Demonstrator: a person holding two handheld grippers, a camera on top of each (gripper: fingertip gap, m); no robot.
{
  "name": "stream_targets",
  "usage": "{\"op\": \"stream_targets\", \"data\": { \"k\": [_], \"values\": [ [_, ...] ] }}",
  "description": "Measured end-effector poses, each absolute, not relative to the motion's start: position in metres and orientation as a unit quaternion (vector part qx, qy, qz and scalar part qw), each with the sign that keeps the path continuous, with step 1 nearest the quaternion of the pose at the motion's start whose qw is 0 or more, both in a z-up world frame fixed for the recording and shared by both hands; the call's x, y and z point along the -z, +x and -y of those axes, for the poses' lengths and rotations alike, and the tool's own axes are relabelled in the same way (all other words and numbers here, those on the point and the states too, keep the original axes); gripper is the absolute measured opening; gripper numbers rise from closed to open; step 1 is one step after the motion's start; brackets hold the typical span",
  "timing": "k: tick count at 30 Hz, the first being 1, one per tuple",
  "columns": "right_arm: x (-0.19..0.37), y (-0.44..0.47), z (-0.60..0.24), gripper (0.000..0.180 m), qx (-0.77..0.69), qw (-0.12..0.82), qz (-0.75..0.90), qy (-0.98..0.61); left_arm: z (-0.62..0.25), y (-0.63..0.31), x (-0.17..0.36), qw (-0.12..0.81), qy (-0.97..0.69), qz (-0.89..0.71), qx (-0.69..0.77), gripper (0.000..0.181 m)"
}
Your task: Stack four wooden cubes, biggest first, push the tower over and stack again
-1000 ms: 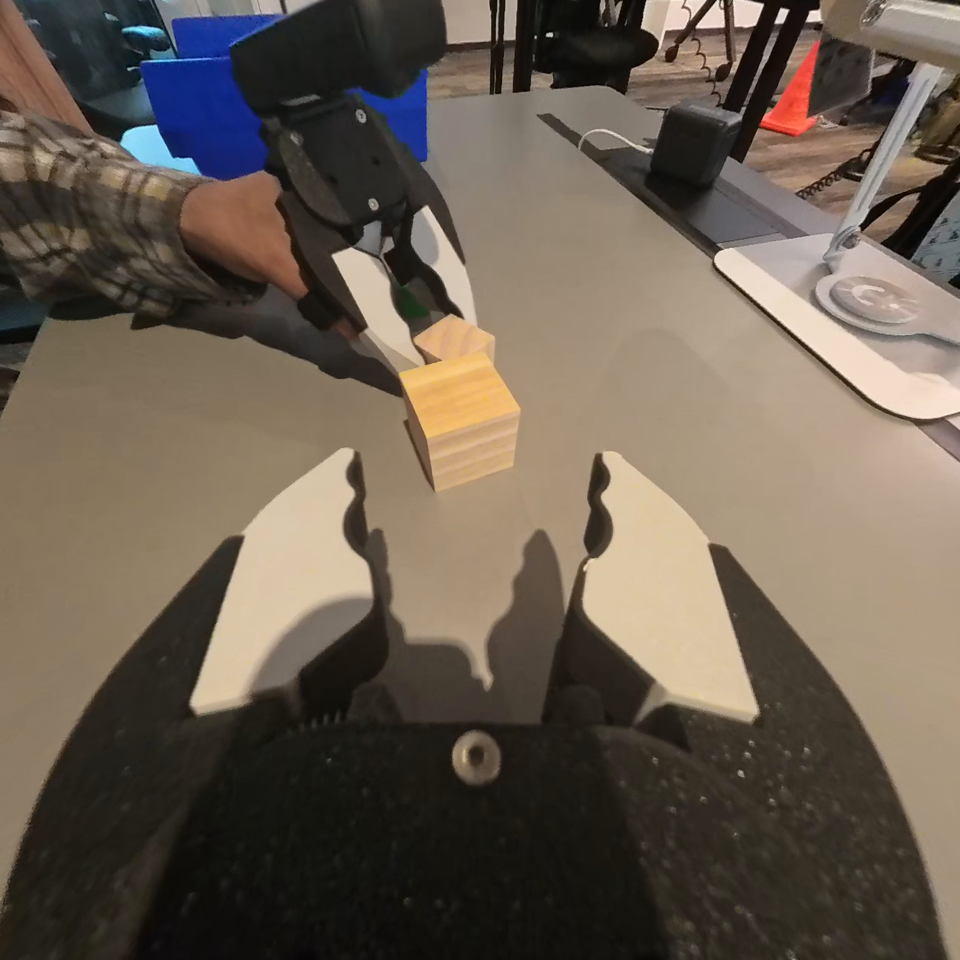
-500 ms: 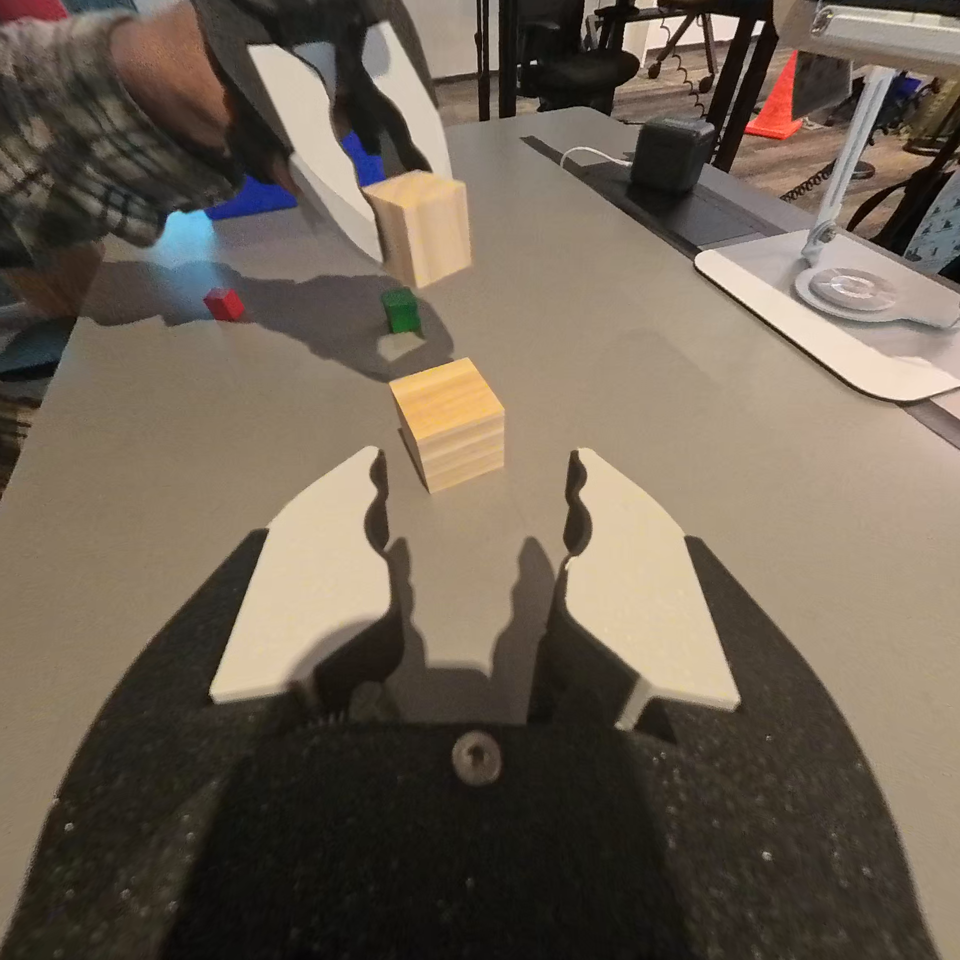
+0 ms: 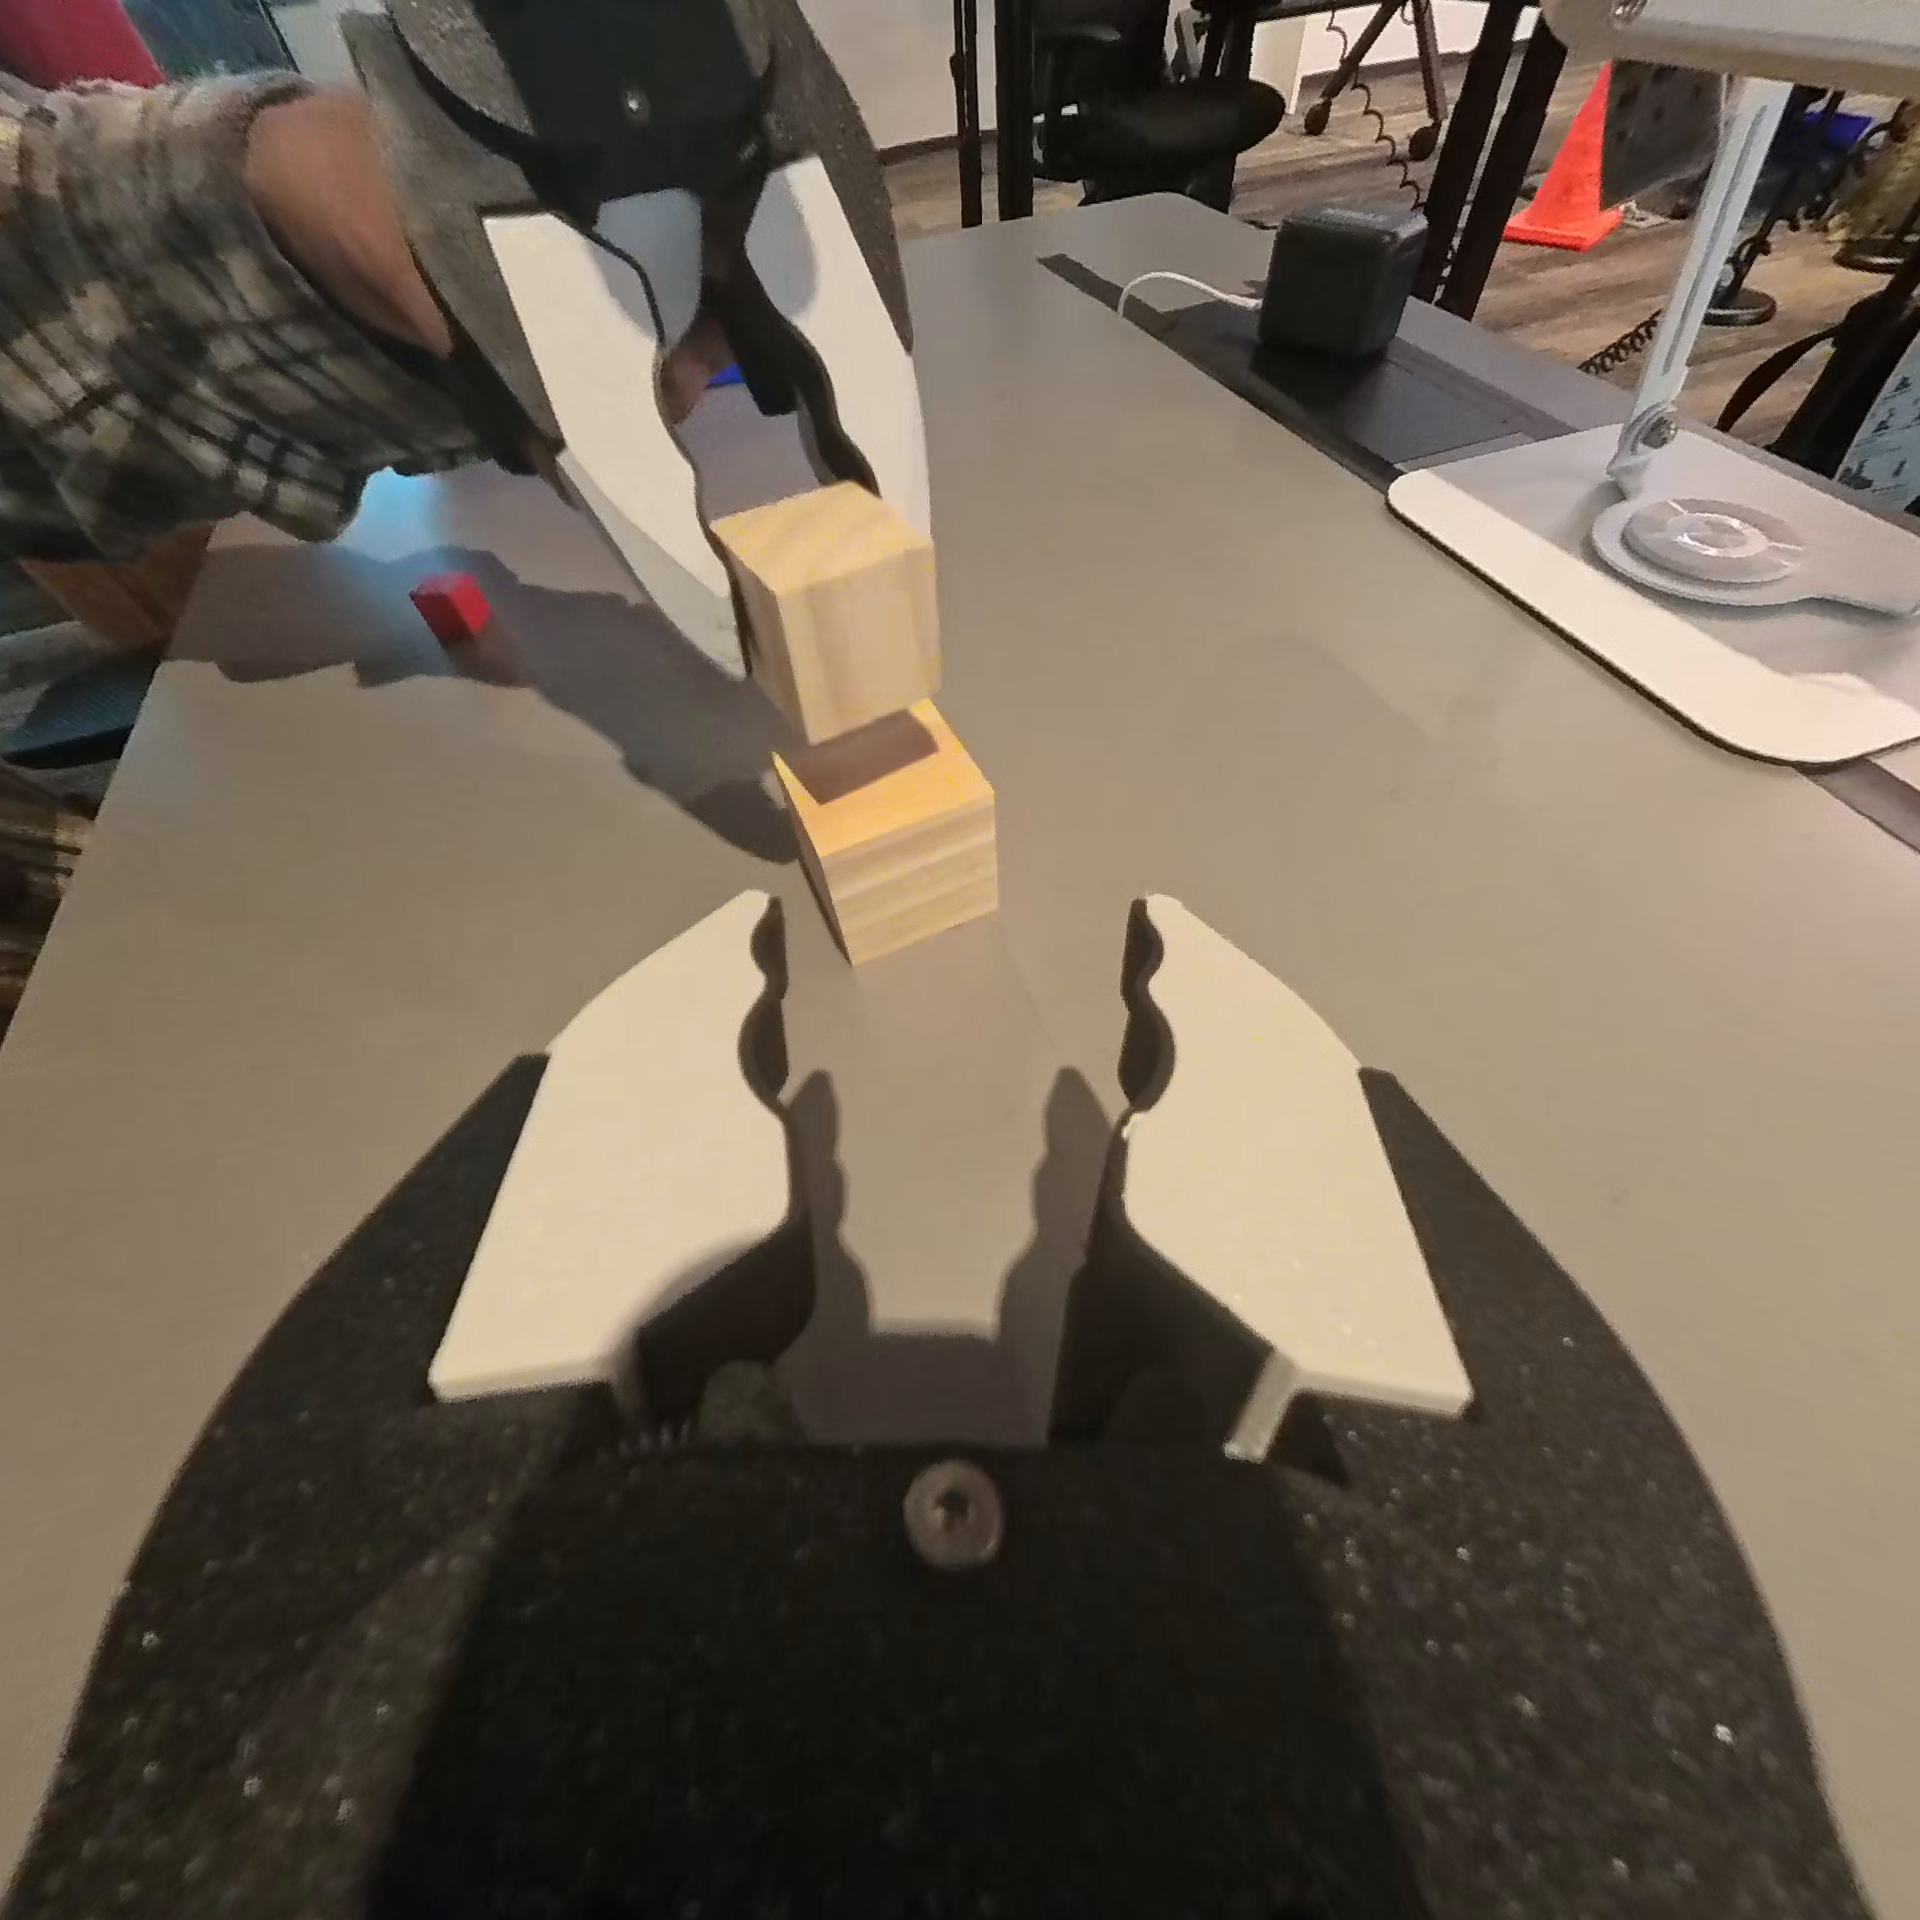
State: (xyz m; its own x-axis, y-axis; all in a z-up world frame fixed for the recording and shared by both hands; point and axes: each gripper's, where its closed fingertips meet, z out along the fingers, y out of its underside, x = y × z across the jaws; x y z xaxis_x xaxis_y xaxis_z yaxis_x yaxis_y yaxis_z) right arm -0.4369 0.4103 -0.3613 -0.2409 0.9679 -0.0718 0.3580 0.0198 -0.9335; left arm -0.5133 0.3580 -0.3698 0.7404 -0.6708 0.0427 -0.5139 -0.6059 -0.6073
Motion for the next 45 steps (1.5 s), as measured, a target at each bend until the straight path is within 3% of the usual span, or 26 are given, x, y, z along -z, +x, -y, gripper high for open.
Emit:
{"op": "stream_targets", "data": {
  "k": [1, 35, 45],
  "values": [
    [0.362, -0.437, -0.41, 0.061, -0.466, 0.325, 0.636, -0.522, -0.359, -0.512, 0.372, 0.291, -0.886, -0.335, 0.137, 0.045],
    [0.368, -0.438, -0.404, 0.062, -0.474, 0.303, 0.643, -0.519, -0.363, -0.508, 0.395, 0.279, -0.86, -0.402, 0.146, 0.045],
    [0.369, -0.439, -0.406, 0.071, -0.474, 0.306, 0.638, -0.524, -0.366, -0.52, 0.377, 0.312, -0.859, -0.378, 0.147, 0.064]
  ]
}}
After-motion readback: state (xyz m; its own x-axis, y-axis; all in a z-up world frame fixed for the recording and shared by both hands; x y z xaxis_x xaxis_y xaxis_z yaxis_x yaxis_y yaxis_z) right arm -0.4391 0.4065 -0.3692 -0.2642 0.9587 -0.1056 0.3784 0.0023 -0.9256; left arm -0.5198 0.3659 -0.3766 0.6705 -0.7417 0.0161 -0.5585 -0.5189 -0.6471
